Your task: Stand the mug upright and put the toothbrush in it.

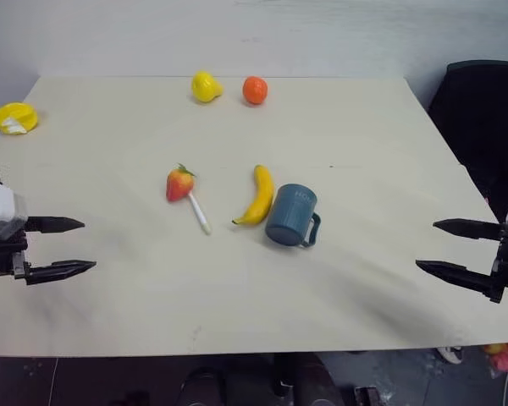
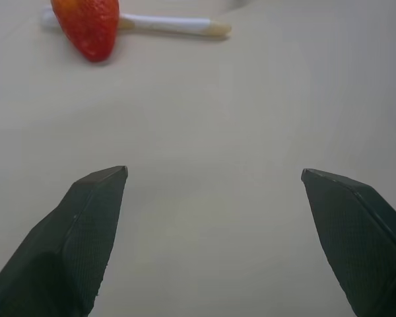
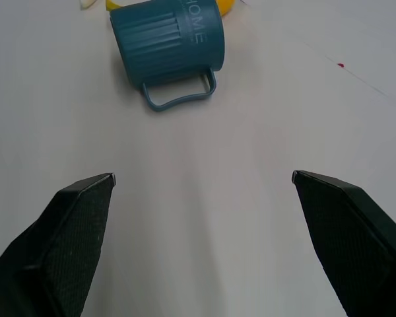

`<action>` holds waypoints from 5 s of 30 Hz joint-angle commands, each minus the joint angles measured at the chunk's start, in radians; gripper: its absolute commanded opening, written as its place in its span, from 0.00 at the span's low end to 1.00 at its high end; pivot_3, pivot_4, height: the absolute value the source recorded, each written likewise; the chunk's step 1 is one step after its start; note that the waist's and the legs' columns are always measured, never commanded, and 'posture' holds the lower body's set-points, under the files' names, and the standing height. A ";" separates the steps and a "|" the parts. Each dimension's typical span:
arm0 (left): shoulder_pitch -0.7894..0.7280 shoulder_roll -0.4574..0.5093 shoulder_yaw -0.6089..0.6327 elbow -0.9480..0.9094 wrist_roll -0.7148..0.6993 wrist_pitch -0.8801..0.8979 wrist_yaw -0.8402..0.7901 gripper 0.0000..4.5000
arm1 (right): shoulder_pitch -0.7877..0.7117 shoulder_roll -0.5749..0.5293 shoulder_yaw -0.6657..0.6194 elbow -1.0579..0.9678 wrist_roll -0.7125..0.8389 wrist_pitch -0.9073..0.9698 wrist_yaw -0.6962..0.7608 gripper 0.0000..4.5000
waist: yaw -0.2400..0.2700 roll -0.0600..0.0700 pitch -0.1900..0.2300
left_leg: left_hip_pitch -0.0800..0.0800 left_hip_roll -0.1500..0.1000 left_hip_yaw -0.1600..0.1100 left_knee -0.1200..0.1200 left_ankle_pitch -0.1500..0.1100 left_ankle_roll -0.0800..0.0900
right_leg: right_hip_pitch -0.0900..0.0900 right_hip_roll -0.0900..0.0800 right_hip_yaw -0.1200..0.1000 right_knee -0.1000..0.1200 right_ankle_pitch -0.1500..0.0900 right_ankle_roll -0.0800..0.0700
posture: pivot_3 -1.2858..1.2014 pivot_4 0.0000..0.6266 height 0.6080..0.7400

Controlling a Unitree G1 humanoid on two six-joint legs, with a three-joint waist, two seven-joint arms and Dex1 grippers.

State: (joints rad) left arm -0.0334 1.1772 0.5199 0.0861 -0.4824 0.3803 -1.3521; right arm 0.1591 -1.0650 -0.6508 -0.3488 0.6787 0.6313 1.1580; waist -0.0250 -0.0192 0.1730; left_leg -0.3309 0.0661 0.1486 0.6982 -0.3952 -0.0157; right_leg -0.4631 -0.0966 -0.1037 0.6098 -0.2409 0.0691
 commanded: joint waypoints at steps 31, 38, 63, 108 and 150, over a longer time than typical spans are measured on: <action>-0.404 -0.242 -0.255 0.006 0.059 0.136 0.391 1.00 | -0.177 0.234 0.141 -0.338 0.223 0.184 -0.441 1.00 | 0.004 0.001 0.000 | 0.000 -0.001 0.000 0.002 0.001 -0.002 | 0.000 0.000 0.000 0.007 0.000 0.000 | 0.52 0.24 1.00; -0.639 -0.406 -0.426 0.277 0.231 0.067 0.537 1.00 | -0.279 0.261 0.184 -0.434 0.433 0.235 -0.629 1.00 | 0.013 -0.001 -0.001 | 0.000 -0.001 -0.001 0.002 0.001 -0.002 | 0.000 0.001 0.001 0.008 0.000 0.001 | 0.52 0.24 1.00; -0.935 -0.583 -0.482 0.806 0.375 -0.185 0.521 0.47 | -0.274 0.194 0.213 -0.439 0.478 0.178 -0.738 1.00 | 0.042 -0.004 -0.002 | -0.004 -0.002 -0.002 0.004 0.002 0.000 | 0.001 0.001 0.000 0.002 0.003 0.004 | 0.52 0.24 1.00; -0.371 -0.066 -0.221 -0.391 -0.264 0.446 0.175 0.99 | -0.937 0.492 0.790 0.093 -0.022 0.363 -0.740 1.00 | 0.015 -0.004 -0.004 | -0.002 -0.001 -0.001 0.005 0.001 -0.002 | -0.002 -0.002 -0.002 0.009 0.001 -0.001 | 0.52 0.24 1.00; -0.531 -0.196 -0.364 -0.285 -0.040 0.250 0.249 0.99 | -1.672 0.941 0.786 1.551 -0.612 0.019 -0.410 1.00 | -0.057 -0.001 -0.003 | -0.005 -0.001 -0.003 0.002 0.005 -0.006 | -0.009 0.000 0.000 0.016 -0.001 -0.004 | 0.52 0.24 1.00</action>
State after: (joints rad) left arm -0.5709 0.9636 0.1135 -0.1869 -0.5045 0.6308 -1.1053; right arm -1.4848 -0.1041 0.1466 1.1940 0.0814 0.6438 0.7321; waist -0.0820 -0.0204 0.1702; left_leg -0.3364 0.0656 0.1452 0.7002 -0.3903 -0.0218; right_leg -0.4727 -0.0969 -0.1041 0.6256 -0.2414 0.0647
